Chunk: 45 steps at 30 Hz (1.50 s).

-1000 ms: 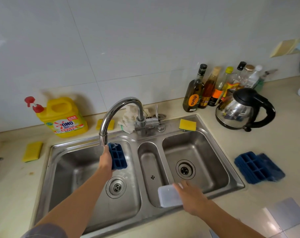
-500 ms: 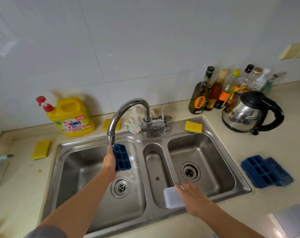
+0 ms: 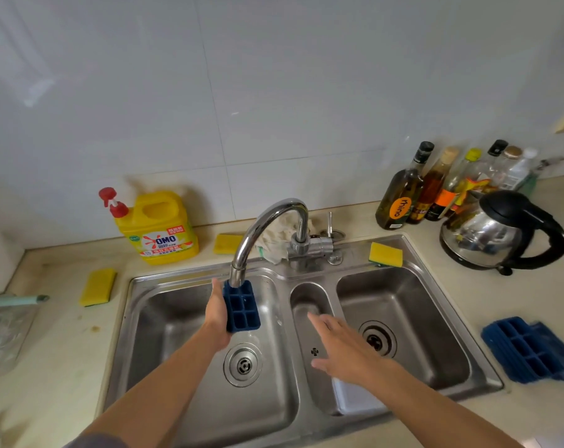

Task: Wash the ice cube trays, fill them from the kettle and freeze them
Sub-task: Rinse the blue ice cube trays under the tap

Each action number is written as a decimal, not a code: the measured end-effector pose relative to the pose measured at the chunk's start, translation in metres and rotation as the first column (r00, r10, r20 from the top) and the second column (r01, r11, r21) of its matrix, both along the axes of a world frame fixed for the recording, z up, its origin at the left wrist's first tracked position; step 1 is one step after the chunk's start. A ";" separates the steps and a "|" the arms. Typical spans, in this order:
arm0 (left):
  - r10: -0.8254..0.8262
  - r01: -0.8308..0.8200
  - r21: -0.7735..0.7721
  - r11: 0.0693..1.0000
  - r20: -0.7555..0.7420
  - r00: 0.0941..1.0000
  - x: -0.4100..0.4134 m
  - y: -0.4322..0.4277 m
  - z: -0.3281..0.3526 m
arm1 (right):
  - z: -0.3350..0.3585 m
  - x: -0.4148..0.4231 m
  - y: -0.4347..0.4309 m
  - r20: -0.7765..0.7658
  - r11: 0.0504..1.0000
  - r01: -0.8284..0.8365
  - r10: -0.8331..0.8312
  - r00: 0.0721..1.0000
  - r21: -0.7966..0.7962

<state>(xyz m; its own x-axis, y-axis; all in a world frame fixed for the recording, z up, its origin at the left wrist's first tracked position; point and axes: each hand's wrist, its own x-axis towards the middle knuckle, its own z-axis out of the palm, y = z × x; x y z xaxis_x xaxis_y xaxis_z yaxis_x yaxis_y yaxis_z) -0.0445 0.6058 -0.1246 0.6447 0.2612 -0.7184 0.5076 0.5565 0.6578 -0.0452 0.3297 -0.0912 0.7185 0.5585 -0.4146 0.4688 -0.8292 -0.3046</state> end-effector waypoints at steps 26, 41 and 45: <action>-0.087 0.087 -0.086 0.992 0.006 0.996 0.012 -0.004 -0.005 | 0.015 0.061 0.106 -0.334 0.821 0.474 -0.372 0.866 0.317; -0.138 0.155 0.269 0.951 -0.081 0.987 0.002 0.015 -0.004 | 0.000 0.054 0.124 -0.639 0.747 0.631 -0.383 0.667 0.211; -0.166 0.170 0.464 0.869 -0.050 0.985 0.002 0.022 0.007 | -0.006 0.049 0.137 -0.734 0.665 0.726 -0.405 0.546 0.174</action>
